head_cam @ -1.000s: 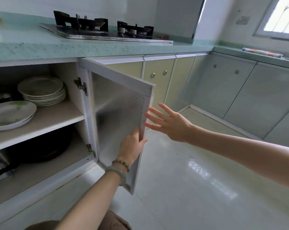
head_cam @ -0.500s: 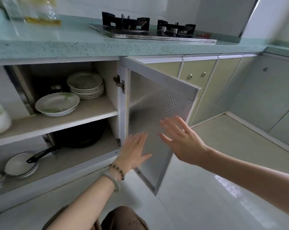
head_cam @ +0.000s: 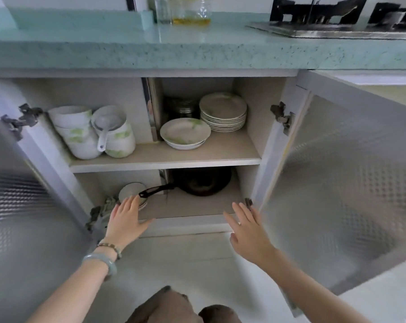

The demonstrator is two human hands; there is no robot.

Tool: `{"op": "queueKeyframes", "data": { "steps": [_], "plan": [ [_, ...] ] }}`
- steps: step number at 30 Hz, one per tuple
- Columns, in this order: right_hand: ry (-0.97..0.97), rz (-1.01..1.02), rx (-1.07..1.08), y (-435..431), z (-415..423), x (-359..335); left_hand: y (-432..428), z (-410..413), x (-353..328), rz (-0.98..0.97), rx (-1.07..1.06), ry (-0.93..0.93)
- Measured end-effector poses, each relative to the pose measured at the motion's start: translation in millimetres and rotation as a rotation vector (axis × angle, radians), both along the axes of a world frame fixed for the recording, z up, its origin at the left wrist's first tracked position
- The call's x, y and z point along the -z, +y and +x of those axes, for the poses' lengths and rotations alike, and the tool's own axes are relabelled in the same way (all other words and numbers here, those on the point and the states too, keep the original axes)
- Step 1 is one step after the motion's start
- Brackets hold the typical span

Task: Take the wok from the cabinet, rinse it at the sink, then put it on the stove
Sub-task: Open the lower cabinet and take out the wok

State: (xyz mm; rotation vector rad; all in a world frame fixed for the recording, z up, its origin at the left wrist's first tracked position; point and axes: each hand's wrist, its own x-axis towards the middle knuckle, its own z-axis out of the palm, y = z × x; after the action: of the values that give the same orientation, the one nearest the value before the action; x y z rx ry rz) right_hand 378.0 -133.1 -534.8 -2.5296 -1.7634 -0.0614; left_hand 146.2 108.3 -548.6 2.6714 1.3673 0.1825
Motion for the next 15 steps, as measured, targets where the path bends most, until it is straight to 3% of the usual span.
{"op": "queueKeyframes", "data": {
  "steps": [5, 12, 15],
  "plan": [
    [0.356, 0.110, 0.080, 55.1, 23.1, 41.6, 45.5, 21.6, 49.7, -0.032, -0.007, 0.074],
    [0.625, 0.221, 0.222, 126.8, 61.4, 114.1, 100.7, 58.6, 126.0, -0.080, -0.009, 0.079],
    [0.649, 0.242, 0.211, 144.8, 76.1, 146.7, 113.4, 75.8, 157.9, -0.064, 0.000, 0.112]
  ]
}}
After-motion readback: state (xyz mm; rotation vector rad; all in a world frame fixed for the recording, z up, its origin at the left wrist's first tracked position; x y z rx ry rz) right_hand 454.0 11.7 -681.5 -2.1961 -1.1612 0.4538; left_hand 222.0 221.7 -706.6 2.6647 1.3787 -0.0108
